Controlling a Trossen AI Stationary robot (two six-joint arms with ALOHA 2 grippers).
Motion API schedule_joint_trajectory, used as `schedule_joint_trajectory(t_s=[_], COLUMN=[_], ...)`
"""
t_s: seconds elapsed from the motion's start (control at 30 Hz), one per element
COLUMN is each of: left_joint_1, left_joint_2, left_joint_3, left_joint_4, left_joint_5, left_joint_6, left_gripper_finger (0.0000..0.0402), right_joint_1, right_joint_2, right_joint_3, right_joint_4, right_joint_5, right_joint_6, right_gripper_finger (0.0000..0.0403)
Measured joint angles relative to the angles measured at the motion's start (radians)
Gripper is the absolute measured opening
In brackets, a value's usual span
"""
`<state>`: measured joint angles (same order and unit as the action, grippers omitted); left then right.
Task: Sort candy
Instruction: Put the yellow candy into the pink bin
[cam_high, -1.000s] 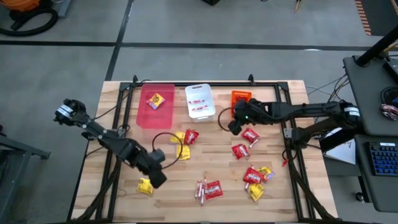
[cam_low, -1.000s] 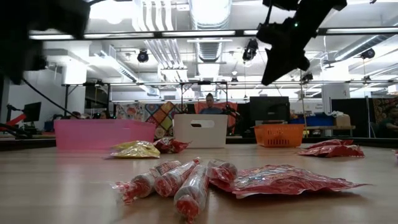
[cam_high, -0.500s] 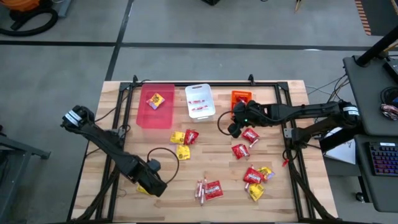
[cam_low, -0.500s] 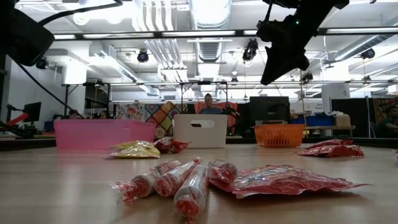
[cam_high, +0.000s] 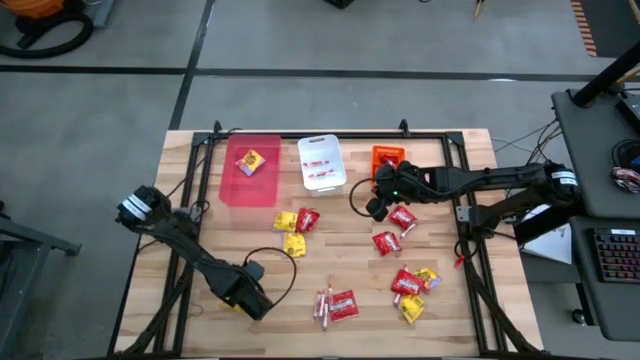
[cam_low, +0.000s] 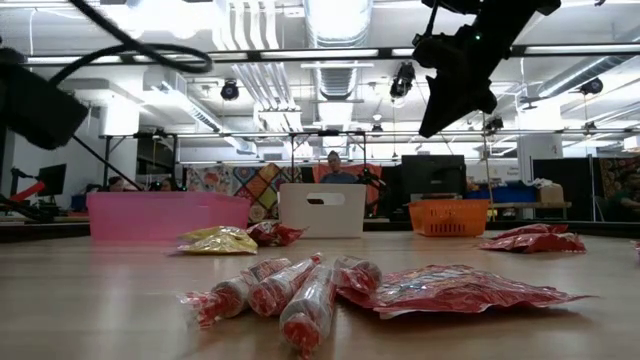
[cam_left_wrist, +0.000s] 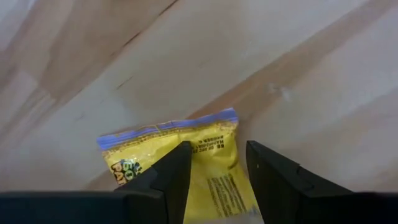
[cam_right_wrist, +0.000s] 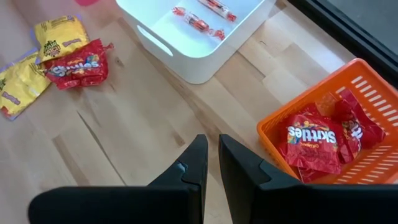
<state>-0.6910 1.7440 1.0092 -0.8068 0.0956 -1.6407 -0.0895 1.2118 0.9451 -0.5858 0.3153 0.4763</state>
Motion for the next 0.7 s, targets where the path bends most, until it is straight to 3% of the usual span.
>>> schedule_joint_trajectory(t_s=[0.2,0.4,0.47,0.7], left_joint_1=[0.000,-0.002,-0.003,-0.001], left_joint_2=[0.040,0.015,-0.010,-0.168], left_joint_3=[0.018,0.011,0.011,0.011], left_joint_4=[0.003,0.000,-0.004,-0.014], left_joint_5=[0.001,-0.019,-0.056,-0.242], left_joint_6=[0.026,0.051,0.067,0.192], left_gripper_finger=[0.0116,0.0031,0.0009,0.0001], right_joint_1=[0.000,0.000,0.000,0.003], right_joint_2=[0.000,0.000,0.000,0.000], right_joint_3=[0.000,0.000,0.000,-0.001], right_joint_4=[0.001,0.001,0.001,0.000], right_joint_5=[0.000,0.000,0.000,0.000], right_joint_6=[-0.005,-0.010,-0.017,-0.027], right_gripper_finger=[0.0034,0.0034,0.0034,0.0034])
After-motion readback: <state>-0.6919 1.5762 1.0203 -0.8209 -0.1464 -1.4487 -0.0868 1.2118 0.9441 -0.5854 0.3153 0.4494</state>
